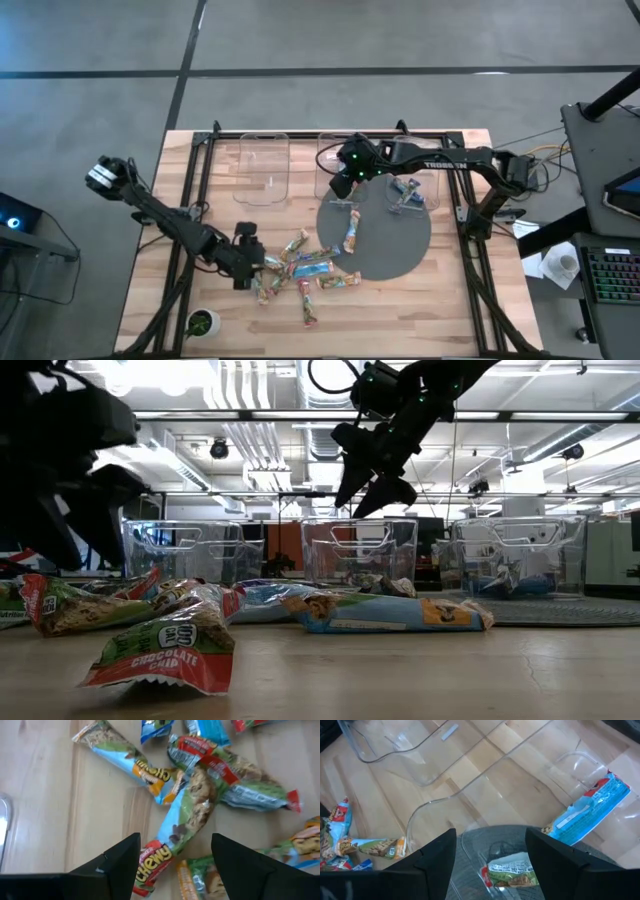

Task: Pick and place Granola Bars by type
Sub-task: Put the red granola bar into the middle transparent bin

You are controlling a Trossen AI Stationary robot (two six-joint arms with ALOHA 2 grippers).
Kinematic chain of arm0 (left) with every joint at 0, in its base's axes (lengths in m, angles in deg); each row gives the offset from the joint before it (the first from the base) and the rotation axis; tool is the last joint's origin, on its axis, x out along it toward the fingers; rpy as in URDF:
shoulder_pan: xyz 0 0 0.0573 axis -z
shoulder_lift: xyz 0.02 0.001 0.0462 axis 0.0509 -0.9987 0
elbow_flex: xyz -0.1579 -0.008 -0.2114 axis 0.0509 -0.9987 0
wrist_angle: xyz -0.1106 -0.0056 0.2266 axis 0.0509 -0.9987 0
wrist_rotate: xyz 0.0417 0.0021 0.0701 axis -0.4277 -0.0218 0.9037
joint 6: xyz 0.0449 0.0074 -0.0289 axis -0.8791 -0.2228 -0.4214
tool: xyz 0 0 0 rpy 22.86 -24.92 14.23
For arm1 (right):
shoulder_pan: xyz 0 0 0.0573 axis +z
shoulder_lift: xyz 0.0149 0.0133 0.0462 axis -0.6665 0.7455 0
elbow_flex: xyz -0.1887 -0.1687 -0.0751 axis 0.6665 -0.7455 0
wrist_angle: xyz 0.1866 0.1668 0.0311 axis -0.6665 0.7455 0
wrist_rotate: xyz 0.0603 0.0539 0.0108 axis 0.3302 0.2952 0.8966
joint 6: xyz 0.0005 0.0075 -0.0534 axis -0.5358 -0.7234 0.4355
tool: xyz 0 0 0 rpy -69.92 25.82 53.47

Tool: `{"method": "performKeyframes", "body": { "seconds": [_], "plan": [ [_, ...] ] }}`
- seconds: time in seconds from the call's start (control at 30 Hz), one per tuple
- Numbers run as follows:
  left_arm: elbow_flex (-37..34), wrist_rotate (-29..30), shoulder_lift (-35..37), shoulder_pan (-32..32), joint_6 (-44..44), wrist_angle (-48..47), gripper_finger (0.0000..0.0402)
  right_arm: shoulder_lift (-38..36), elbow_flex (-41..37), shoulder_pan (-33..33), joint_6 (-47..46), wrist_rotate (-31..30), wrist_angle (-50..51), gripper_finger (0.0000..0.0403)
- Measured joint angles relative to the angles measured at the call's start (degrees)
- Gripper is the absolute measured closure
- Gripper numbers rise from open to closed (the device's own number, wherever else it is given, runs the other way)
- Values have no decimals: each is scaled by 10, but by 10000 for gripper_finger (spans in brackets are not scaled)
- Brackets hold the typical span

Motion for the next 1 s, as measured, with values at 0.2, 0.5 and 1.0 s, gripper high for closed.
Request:
{"method": "performKeyframes", "body": {
  "seconds": [0.2,0.5,1.0],
  "plan": [
    [-27,-21,0,-27,-16,34,174,0,0,0,0,0,-1,174],
    [-58,-49,0,-43,-26,49,174,0,-1,0,0,0,-1,174],
    [-59,-52,0,-50,55,49,258,0,-2,0,0,-2,-1,174]
  ]
}}
